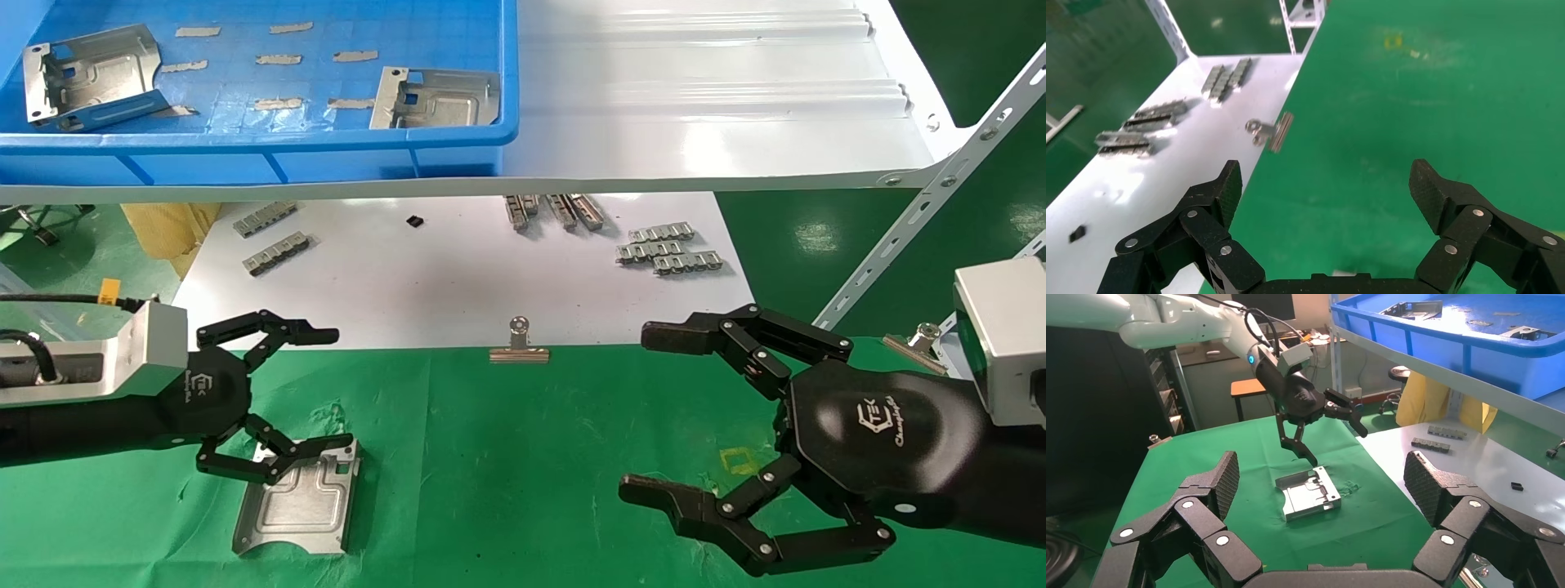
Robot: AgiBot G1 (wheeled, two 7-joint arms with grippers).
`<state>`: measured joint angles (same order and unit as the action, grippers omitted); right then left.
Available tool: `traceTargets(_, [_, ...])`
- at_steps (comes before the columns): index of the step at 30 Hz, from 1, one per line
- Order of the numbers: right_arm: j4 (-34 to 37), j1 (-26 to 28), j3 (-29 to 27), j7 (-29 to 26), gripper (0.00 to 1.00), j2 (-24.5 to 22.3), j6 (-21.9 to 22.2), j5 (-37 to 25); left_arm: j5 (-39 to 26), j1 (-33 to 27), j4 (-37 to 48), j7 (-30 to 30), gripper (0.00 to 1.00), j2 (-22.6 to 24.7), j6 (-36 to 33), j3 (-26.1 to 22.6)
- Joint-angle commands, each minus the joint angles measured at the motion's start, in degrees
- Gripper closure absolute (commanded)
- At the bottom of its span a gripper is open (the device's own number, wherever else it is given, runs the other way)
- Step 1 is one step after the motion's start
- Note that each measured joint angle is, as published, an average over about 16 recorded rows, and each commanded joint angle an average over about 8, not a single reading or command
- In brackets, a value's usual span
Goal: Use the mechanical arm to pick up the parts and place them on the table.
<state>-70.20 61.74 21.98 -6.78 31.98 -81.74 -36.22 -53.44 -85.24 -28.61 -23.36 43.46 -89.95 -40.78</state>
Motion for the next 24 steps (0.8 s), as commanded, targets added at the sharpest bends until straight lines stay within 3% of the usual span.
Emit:
traceTargets(1, [0.0,0.0,0.0,0.0,0.0,0.0,0.0,0.0,0.54,1.1,-2.09,1.58,0.0,-0.39,0.2,1.15])
traceTargets(24, [0.0,0.0,0.0,0.0,0.0,0.0,0.0,0.0,6.76,13.83,-26.26,19.92,0.0,-4.93,2.49,14.46])
